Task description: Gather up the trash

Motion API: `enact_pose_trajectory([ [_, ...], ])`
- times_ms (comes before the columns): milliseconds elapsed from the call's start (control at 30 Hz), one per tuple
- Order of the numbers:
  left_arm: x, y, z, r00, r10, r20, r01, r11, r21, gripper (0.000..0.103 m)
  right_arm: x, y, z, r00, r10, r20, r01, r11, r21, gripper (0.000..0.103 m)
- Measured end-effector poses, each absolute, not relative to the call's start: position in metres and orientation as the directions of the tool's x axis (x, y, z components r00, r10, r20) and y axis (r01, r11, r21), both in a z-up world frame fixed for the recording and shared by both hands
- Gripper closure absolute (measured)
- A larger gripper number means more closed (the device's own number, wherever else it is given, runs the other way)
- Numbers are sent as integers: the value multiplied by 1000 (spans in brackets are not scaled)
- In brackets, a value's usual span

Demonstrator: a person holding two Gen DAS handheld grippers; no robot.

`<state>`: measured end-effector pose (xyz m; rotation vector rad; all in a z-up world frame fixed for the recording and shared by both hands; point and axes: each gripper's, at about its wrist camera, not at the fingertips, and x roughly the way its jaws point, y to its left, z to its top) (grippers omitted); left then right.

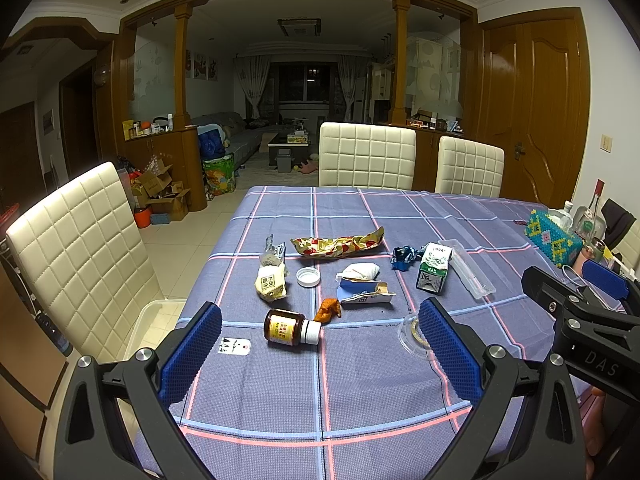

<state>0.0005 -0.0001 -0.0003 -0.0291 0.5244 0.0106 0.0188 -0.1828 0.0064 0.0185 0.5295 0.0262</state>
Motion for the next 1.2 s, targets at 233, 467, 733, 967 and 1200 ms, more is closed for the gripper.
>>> enact_pose_trajectory([
  [233,2,1,-2,861,0,-509,-17,999,-27,7,23,-185,6,856,33,-516,-21,999,30,3],
  [467,9,2,-7,855,4,-519,-22,999,-30,7,28,-182,1,851,36,-524,-23,999,31,3],
  [733,22,7,-11,844,3,-536,-27,999,-38,7,40,-181,-3,843,31,-536,-18,999,29,3],
  [967,61,19,-45,785,32,-618,-62,998,-27,7,84,-184,-37,766,55,-640,-26,998,55,3],
  [1200,102,34,-96,668,14,-744,-78,996,-51,7,134,-177,-101,598,74,-798,-38,997,64,3],
])
